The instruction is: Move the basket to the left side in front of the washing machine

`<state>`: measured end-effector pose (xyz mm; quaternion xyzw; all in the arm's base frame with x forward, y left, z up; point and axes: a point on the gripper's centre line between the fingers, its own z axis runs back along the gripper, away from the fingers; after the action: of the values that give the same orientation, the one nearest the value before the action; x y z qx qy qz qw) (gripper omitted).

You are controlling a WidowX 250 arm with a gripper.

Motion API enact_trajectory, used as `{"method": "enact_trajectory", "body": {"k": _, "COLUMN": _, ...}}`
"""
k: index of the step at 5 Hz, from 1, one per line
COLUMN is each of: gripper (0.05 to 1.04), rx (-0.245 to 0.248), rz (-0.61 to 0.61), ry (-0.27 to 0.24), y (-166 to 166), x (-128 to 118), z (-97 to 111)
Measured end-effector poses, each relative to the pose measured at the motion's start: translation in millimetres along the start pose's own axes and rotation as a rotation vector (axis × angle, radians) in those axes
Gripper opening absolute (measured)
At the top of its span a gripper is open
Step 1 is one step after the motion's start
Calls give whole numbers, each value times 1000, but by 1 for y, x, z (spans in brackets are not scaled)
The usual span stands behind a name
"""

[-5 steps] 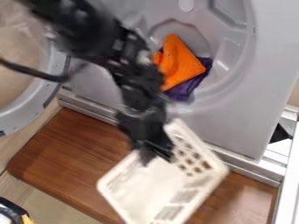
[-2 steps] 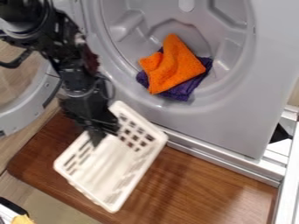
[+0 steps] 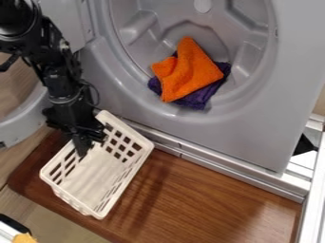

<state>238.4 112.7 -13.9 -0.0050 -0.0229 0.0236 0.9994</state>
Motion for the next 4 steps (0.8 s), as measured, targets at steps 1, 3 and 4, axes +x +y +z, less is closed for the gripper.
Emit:
{"method": "enact_trajectory", "body": {"k": 1, "gripper": 116, "rx": -7, "rz": -3, "ry": 25, "y": 2, "x": -1, "z": -7}}
{"method": "enact_trajectory", "body": {"k": 3, "gripper": 599, "rx": 13, "rz": -25, "ry": 67, "y": -1, "x": -3, "z": -10}}
{"method": "enact_trajectory", "body": {"k": 4, "gripper": 902, "rx": 11, "rz": -44, "ry": 72, "y": -10, "x": 0, "z": -10}}
